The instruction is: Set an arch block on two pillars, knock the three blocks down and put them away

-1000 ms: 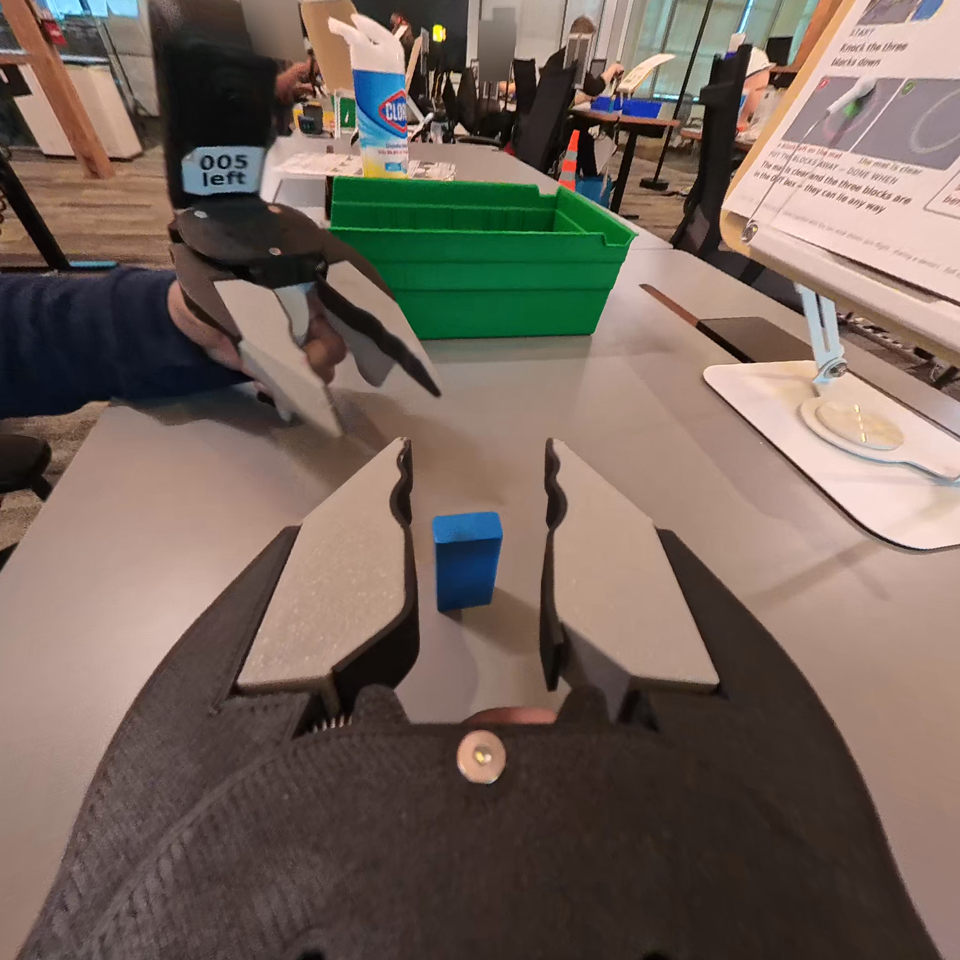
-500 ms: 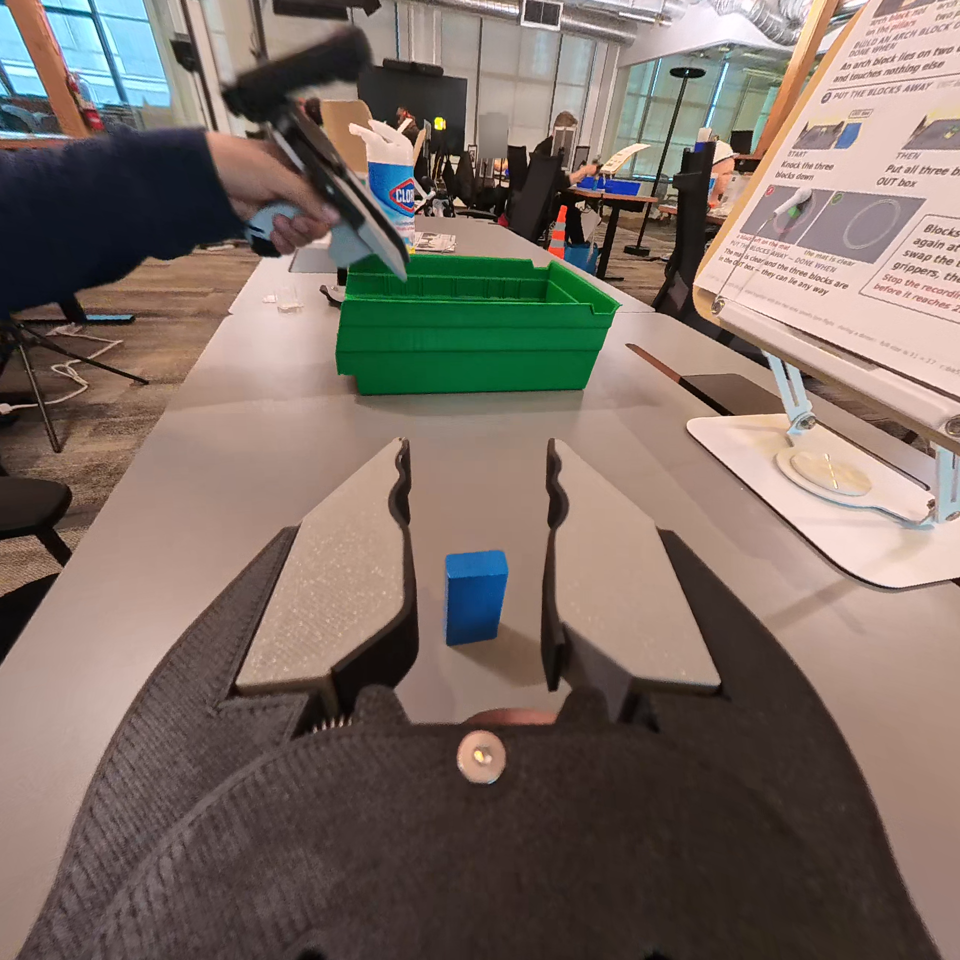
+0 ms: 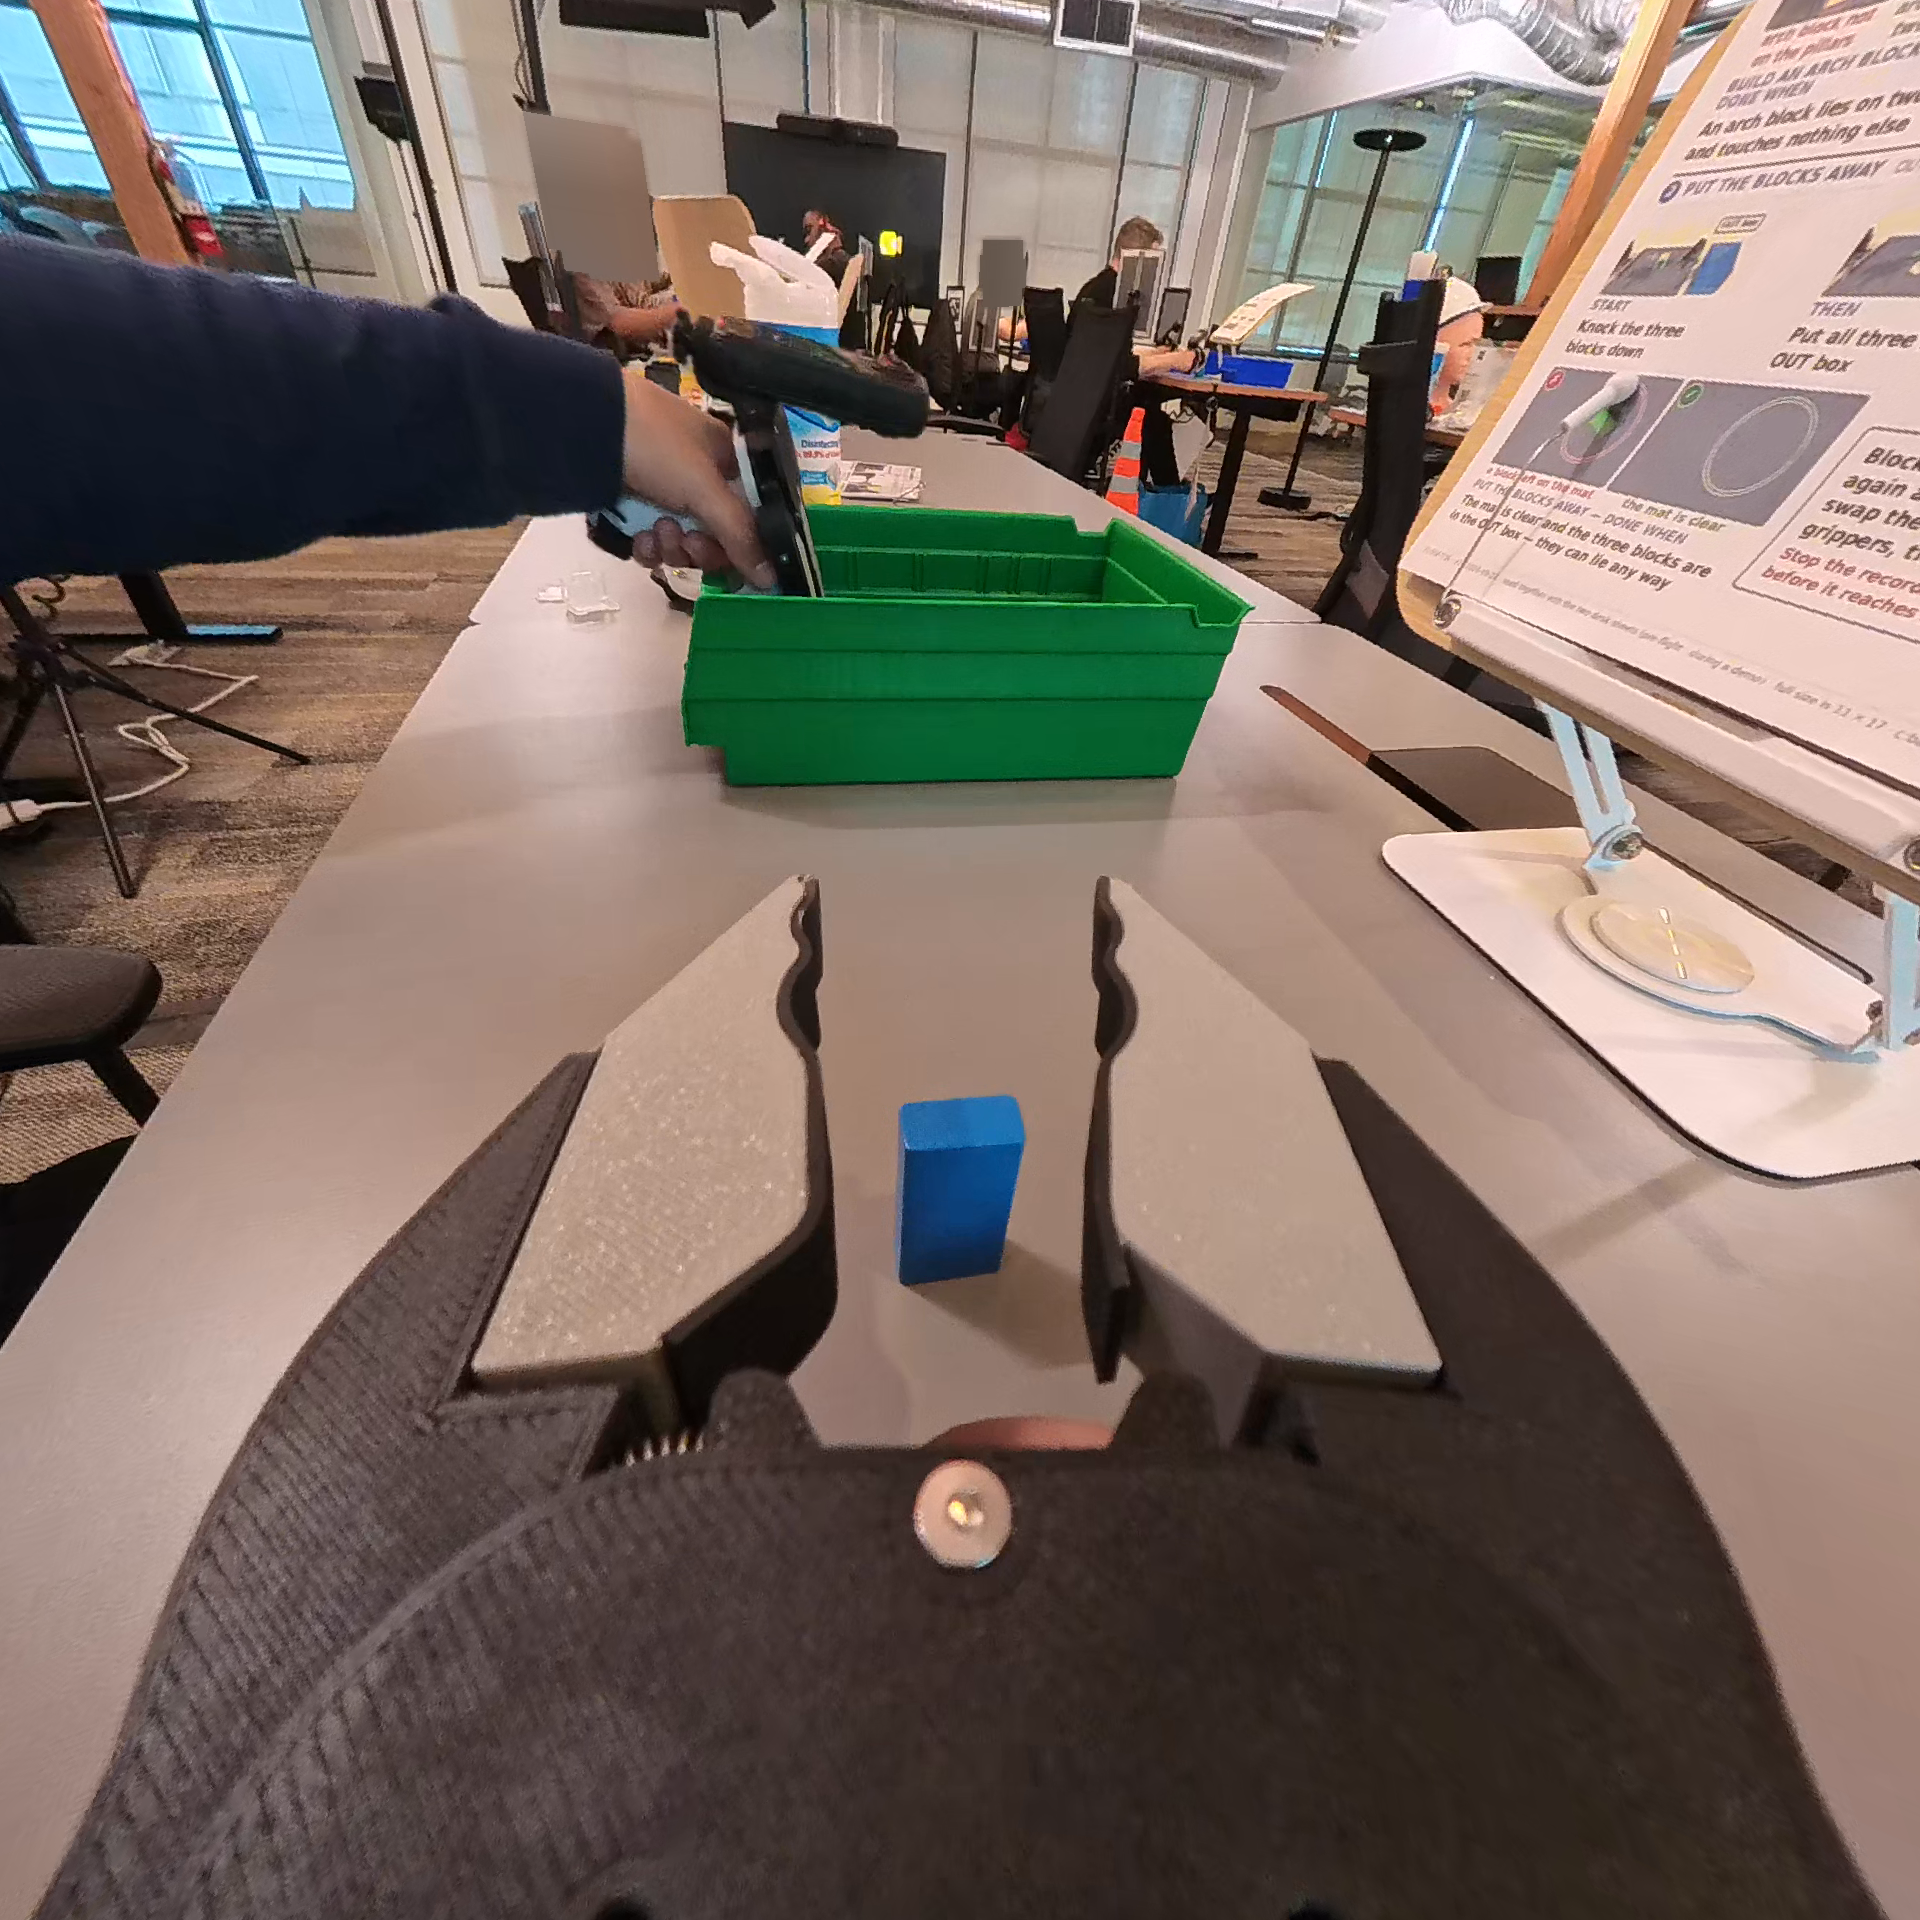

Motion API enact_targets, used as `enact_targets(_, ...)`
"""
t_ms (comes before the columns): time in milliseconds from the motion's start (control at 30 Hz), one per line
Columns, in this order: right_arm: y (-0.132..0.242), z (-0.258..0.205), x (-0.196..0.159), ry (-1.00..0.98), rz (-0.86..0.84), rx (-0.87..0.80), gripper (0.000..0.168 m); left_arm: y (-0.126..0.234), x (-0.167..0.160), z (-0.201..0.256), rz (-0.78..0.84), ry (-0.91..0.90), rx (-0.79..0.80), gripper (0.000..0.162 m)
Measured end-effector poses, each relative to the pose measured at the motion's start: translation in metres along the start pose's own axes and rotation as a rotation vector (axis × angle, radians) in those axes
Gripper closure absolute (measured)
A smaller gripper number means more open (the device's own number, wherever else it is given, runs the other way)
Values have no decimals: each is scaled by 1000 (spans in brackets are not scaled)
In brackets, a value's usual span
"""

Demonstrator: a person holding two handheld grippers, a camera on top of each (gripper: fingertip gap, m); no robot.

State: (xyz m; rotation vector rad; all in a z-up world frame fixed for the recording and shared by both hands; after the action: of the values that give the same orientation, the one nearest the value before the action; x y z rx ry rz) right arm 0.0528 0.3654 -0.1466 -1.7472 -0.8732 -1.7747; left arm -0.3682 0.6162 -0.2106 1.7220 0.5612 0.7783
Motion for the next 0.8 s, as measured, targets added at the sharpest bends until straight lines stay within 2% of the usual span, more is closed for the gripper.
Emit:
enact_targets(100, 0, 0, 0, -3, 0, 3, 119, 1, 2, 0, 9, -44, 8, 131)
enact_targets(200, -1, 1, -2, -5, -14, 5, 119, 15, 8, 0, 98, -80, 61, 131)
enact_targets(267, -2, 1, -4, -6, -29, 4, 119, 39, 16, 6, 237, -119, 94, 131)
enact_targets(367, -4, 1, -5, -10, -42, -1, 119, 101, 25, 37, 561, -199, 98, 132)
enact_targets(467, -4, -5, 3, -32, -12, 22, 119, 160, 27, 114, 885, -367, -121, 132)
enact_targets(533, -3, -12, 9, -26, 22, 56, 121, 176, 25, 175, 1021, -545, -257, 132)
enact_targets(600, -2, -17, 13, -28, 47, 84, 122, 173, 23, 231, 1108, -683, -431, 132)
enact_targets(667, 0, -20, 15, -42, 63, 110, 122, 159, 25, 272, 1159, -731, -600, 132)
enact_targets(800, 1, -23, 13, -60, 62, 134, 125, 123, 36, 312, 1232, -788, -767, 132)
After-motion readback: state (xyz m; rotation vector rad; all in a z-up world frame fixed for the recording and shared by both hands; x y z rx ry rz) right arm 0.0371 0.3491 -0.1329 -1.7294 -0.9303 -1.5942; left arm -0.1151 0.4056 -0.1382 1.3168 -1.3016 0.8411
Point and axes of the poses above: each gripper's, where its closed fingertips meet, y back along the fingers, x out of its top, z = x × y across the jaws, the point moved 7 cm from there along y, back along the fingers, and after that the axes turned 6 degrees about -y, right-handed, at the moved point
